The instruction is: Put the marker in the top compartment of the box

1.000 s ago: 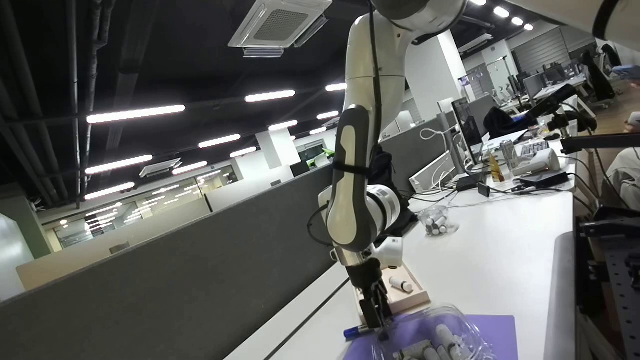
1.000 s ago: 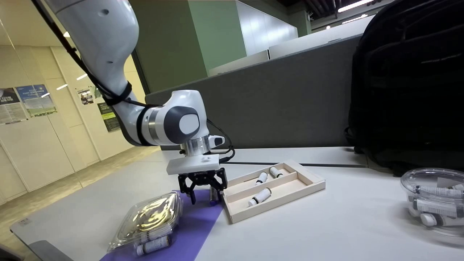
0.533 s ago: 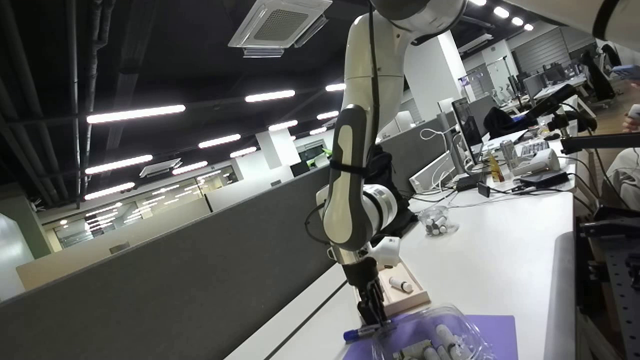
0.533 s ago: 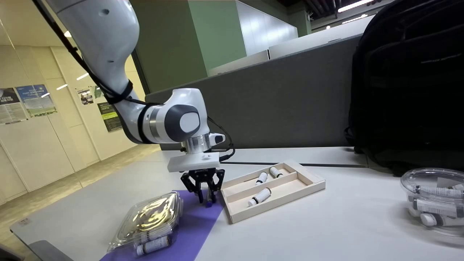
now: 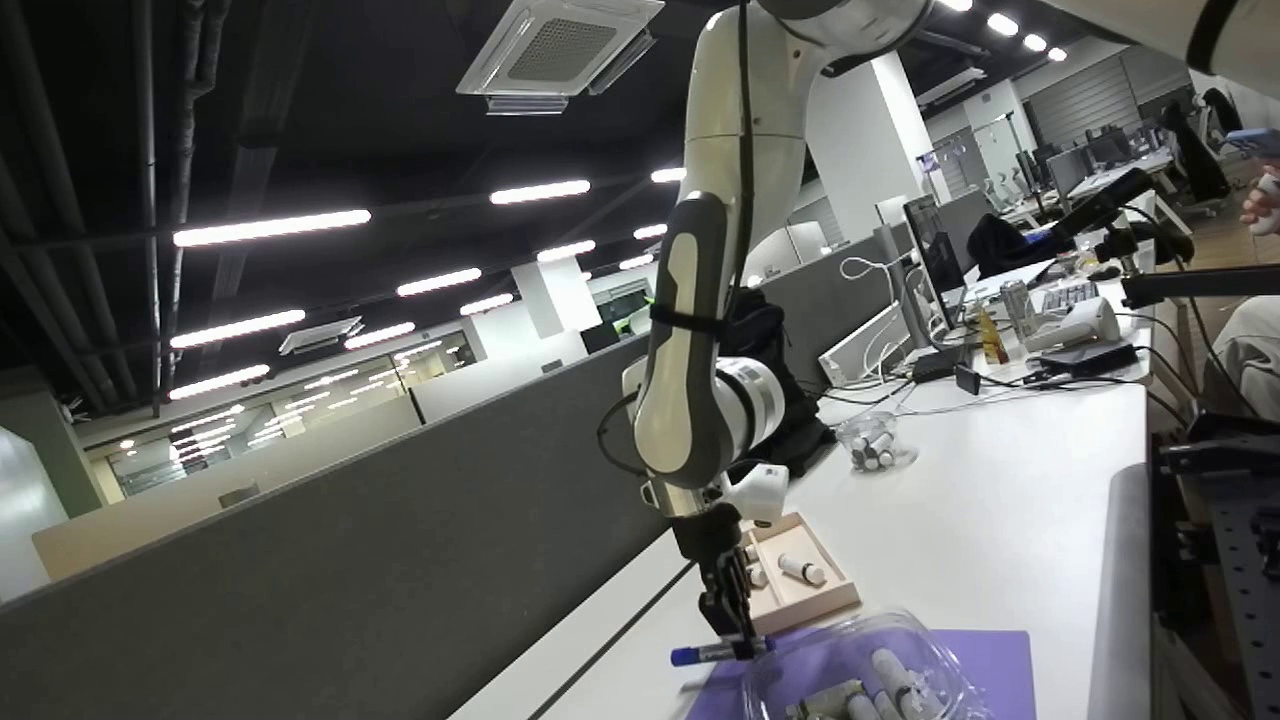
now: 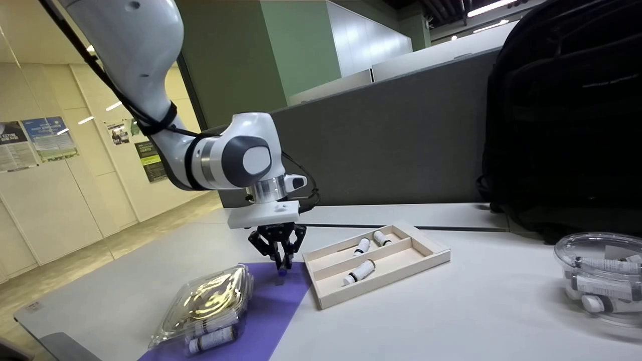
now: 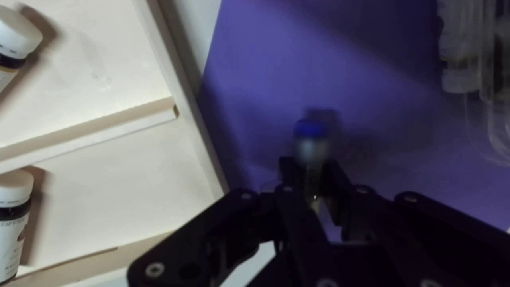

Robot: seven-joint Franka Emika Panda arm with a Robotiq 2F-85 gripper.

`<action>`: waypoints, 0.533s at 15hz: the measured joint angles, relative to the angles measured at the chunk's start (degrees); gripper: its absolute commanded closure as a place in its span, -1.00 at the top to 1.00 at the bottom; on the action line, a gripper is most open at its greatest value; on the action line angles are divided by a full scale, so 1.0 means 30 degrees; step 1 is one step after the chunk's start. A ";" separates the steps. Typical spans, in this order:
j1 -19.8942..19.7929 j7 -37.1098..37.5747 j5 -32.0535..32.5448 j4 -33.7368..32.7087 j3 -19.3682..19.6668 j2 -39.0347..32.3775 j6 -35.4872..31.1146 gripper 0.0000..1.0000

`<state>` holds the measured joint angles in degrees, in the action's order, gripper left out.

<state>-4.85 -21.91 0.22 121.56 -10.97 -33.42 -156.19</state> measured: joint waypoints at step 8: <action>-0.0019 0.0455 -0.0424 0.0847 0.0760 0.2365 -0.0745 -0.89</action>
<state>-4.91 -20.54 -1.06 124.10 -8.70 -26.33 -158.42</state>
